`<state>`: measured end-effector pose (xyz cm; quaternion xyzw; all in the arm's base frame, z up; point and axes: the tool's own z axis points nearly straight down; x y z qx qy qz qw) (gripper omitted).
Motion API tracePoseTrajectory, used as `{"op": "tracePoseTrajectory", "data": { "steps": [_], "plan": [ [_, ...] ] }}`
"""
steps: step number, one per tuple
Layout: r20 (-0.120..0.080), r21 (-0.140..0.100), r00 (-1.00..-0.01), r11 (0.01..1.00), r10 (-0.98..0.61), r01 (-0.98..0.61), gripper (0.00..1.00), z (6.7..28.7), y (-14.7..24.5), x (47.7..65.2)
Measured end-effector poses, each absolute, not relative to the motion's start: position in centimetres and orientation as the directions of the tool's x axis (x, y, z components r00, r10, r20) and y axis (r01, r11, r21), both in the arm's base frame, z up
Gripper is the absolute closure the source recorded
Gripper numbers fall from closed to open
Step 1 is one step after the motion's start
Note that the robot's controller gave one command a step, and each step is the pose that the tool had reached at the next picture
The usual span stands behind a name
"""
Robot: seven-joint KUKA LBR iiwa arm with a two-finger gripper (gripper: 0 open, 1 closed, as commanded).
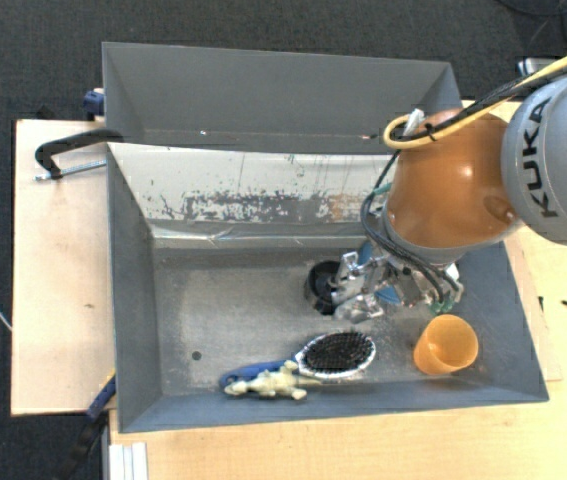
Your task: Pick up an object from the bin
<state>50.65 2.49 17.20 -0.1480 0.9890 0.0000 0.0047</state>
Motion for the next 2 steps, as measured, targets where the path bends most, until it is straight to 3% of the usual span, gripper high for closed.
{"op": "tracePoseTrajectory", "data": {
  "steps": [1,2],
  "plan": [
    [-0.010,-0.002,-0.935,0.935,-0.354,-0.354,1.00,9.1,1.5,52.7],
    [-0.012,-0.003,-0.944,0.944,-0.331,-0.331,1.00,19.9,1.6,50.0]
  ]
}}
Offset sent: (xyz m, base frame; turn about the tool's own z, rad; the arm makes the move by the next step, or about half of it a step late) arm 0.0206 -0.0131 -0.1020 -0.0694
